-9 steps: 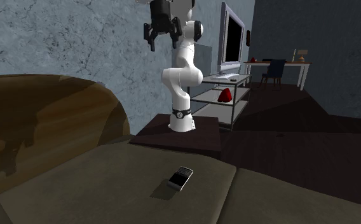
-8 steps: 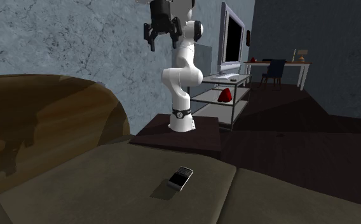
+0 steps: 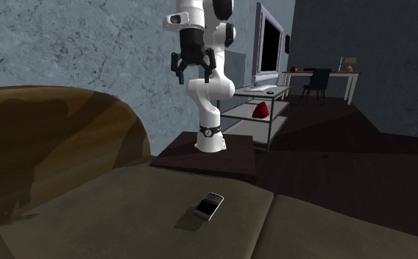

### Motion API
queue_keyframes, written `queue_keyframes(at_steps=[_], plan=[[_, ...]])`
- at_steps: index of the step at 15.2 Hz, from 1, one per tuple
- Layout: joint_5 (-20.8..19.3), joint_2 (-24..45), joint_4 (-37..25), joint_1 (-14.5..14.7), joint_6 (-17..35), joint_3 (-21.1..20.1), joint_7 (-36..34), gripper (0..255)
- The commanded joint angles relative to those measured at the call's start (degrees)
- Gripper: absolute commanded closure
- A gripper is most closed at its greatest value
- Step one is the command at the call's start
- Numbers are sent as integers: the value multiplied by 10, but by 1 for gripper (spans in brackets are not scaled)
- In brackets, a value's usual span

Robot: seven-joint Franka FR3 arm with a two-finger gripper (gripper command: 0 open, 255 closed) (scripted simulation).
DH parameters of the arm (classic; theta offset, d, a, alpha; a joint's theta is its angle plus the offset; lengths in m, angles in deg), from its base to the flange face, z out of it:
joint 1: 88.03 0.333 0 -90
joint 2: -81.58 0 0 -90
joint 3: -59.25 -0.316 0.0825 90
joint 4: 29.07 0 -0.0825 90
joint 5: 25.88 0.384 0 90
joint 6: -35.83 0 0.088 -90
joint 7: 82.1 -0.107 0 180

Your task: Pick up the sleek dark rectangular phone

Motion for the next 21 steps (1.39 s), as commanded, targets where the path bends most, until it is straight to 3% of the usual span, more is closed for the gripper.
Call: queue_keyframes(at_steps=[1,7,14,18,21], plan=[[4,13,28,3,46,-12,-11,0],[11,82,89,10,185,-42,-38,0],[6,216,119,10,356,-79,-77,0],[-17,312,114,1,451,-102,-113,0],[-59,390,99,-11,515,-118,-157,0]])
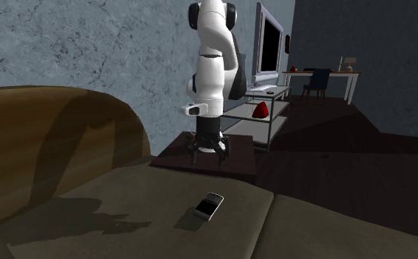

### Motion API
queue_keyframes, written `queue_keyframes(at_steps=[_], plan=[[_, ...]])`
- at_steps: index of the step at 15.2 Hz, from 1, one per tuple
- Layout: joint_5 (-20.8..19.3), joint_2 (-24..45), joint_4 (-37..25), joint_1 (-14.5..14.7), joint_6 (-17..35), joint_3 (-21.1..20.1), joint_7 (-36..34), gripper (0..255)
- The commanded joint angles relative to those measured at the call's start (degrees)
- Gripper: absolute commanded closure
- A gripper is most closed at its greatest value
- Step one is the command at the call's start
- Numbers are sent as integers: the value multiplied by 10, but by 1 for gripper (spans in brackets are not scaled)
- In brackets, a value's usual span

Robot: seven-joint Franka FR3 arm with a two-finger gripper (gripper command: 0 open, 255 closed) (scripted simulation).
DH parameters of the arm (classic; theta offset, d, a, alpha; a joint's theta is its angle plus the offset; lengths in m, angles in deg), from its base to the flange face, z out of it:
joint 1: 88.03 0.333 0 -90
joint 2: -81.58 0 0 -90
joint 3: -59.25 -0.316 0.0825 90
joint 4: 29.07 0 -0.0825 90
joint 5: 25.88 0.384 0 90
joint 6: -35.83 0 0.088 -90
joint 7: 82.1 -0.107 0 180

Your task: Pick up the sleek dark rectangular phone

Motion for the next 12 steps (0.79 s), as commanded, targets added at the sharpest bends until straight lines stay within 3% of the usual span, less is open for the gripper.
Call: queue_keyframes(at_steps=[1,4,6,12], plan=[[-37,55,-19,-10,38,-7,-33,0],[-121,137,-47,-9,89,0,-109,0],[-180,190,-72,9,116,23,-162,0],[-225,240,-84,39,154,61,-201,0]])
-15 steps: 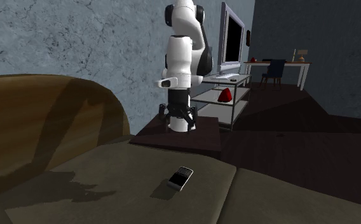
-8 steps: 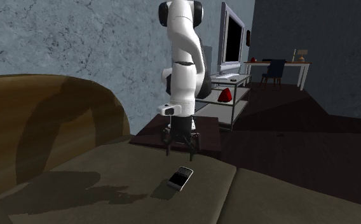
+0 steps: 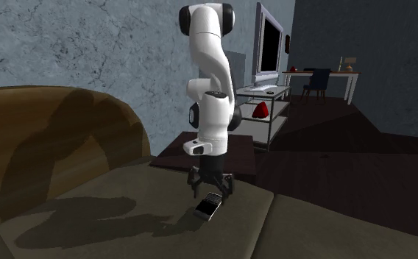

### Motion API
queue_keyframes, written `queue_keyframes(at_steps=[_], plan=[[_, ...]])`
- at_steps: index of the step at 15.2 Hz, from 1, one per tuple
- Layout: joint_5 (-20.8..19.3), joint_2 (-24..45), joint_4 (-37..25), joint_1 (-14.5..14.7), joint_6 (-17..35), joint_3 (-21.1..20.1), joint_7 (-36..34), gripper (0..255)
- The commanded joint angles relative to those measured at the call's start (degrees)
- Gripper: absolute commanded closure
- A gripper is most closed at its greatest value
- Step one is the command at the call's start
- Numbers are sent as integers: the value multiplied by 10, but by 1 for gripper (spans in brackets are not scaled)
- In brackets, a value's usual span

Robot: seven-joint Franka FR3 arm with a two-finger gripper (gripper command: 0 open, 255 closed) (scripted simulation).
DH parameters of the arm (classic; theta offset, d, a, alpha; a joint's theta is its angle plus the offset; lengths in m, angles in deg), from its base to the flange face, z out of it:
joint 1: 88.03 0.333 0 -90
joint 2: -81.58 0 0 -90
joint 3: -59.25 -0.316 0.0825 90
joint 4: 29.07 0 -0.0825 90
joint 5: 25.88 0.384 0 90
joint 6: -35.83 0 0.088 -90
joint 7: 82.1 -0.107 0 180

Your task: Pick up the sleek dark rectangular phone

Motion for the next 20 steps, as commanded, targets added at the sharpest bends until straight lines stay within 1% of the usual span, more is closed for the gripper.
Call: queue_keyframes(at_steps=[1,2,4,5,14,20], plan=[[-17,19,-5,10,15,15,-14,0],[-28,34,-9,20,26,26,-24,0],[-27,34,-9,20,26,27,-23,0],[-28,33,-6,21,27,27,-24,255],[-27,34,-9,20,26,27,-23,255],[18,-21,4,-14,-16,-17,16,255]])
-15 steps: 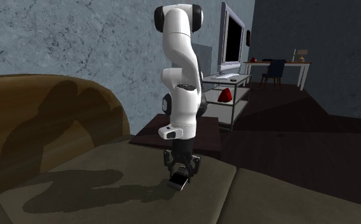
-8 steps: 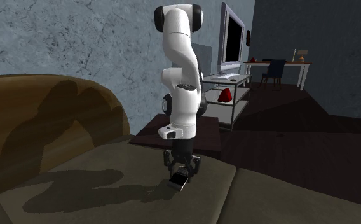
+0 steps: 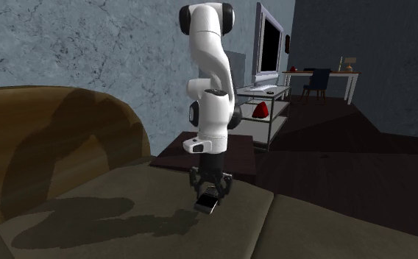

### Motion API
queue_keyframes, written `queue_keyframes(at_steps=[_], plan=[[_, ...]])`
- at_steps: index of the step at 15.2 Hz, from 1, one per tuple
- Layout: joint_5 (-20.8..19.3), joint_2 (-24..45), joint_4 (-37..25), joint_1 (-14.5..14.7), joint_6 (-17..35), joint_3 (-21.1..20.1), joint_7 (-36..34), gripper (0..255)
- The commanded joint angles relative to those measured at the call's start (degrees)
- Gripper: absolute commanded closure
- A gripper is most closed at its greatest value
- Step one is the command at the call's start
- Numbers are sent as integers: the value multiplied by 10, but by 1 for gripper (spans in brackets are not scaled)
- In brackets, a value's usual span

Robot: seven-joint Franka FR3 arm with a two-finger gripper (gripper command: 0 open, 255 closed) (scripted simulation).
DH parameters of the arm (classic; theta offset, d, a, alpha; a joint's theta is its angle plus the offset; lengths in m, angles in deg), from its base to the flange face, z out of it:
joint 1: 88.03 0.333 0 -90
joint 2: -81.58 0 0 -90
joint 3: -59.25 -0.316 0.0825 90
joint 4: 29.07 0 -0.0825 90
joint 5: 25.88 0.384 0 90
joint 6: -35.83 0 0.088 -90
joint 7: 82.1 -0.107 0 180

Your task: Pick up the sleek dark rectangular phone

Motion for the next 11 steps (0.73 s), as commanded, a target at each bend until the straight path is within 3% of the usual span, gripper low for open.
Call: queue_keyframes(at_steps=[1,9,11], plan=[[18,-18,2,-11,-16,-15,15,255],[90,-88,10,-33,-76,-51,73,255],[92,-89,10,-33,-77,-51,74,255]])
